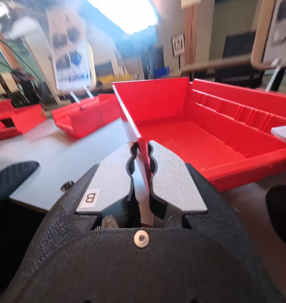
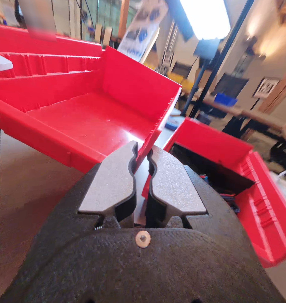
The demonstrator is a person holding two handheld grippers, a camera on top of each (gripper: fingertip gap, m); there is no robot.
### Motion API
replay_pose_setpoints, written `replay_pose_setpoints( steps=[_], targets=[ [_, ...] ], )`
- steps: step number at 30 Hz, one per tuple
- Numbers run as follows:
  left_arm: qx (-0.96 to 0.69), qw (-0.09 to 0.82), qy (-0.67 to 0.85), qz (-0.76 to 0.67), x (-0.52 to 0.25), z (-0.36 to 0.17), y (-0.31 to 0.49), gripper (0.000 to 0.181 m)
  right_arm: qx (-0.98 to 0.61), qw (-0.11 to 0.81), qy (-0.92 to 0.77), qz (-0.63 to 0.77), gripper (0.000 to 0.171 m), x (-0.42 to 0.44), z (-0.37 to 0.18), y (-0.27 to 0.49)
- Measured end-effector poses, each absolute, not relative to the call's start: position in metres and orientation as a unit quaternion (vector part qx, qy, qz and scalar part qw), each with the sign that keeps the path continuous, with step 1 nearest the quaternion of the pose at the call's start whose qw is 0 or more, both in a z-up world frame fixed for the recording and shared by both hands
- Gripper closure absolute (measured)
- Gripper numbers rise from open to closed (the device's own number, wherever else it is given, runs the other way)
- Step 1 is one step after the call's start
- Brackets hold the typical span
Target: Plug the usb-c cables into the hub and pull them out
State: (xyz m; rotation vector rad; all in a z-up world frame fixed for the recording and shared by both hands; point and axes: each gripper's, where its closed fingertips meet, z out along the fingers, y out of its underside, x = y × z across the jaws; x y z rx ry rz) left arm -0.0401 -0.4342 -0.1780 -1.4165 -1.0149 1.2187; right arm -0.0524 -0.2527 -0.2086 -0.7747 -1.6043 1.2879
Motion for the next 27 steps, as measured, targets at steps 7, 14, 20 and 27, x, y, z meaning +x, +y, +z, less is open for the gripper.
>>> replay_pose_setpoints(
  steps=[7,14,20,27],
  targets=[
    [-0.482,0.657,-0.296,0.498,-0.009,-0.116,-0.330,0.166,-0.299,0.595,-0.539,0.516,0.162,0.001,-0.146,-0.148],
    [-0.583,0.701,-0.238,0.334,-0.015,-0.148,-0.146,0.164,-0.425,0.644,-0.494,0.400,0.164,0.055,-0.173,0.020],
    [-0.696,0.650,-0.168,0.254,-0.027,-0.200,-0.008,0.163,-0.536,0.626,-0.477,0.307,0.163,0.080,-0.226,0.136],
    [-0.762,0.603,-0.126,0.199,-0.021,-0.258,0.074,0.164,-0.602,0.612,-0.460,0.229,0.164,0.112,-0.262,0.199]
  ],
)
